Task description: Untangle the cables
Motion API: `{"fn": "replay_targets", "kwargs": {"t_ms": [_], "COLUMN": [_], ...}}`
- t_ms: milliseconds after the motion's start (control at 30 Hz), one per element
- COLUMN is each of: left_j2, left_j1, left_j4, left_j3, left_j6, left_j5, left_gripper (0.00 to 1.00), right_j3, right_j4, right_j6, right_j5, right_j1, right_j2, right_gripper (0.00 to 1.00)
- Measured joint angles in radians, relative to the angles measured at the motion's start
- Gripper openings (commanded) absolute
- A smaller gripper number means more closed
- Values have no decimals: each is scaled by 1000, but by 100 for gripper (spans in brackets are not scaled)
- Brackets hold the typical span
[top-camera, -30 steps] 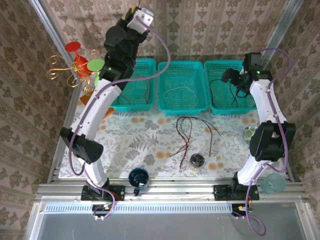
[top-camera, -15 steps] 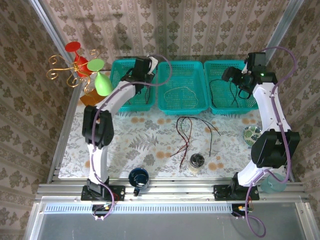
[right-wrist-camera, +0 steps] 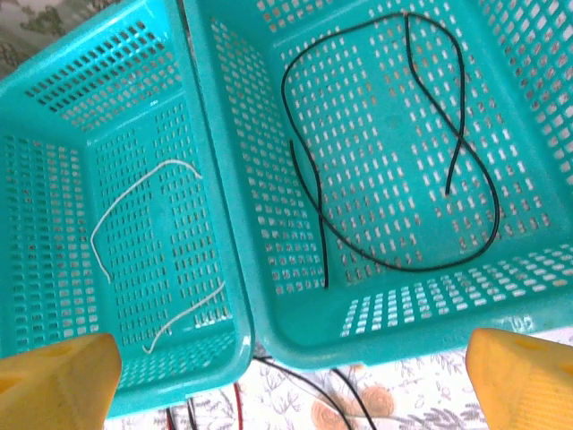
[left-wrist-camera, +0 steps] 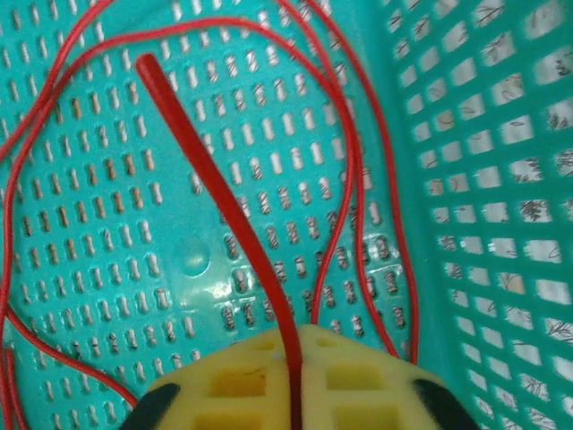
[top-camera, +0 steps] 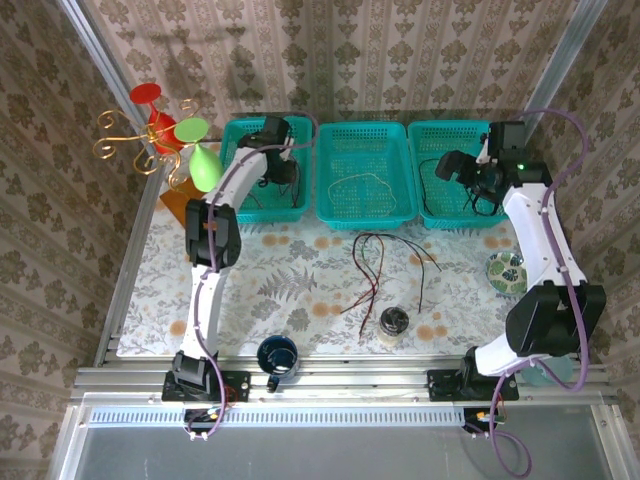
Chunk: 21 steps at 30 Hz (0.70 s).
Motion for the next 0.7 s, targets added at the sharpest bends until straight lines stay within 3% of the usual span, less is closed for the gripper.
{"fn": "replay_targets", "kwargs": {"t_ms": [167, 333, 500, 700], "left_j2": [0, -14, -89, -178], "left_j1": [35, 18, -39, -88], "left_j4": [-10, -10, -8, -18], "left_j3": [-14, -13, -6, 128], "left_j6": [-86, -97, -53, -23], "left_j5": [82, 59, -39, -91], "left_gripper": [68, 87, 96, 96], "right_j3": [-59, -134, -241, -356], "right_j4": [-8, -22, -38, -44], "right_j6": [3, 8, 15, 34], "right_j5": [-1, 0, 0, 0], "right_j1": [17, 37, 63, 106], "right_j2": [-42, -107, -200, -242], "right_gripper": [100, 100, 100, 98]}}
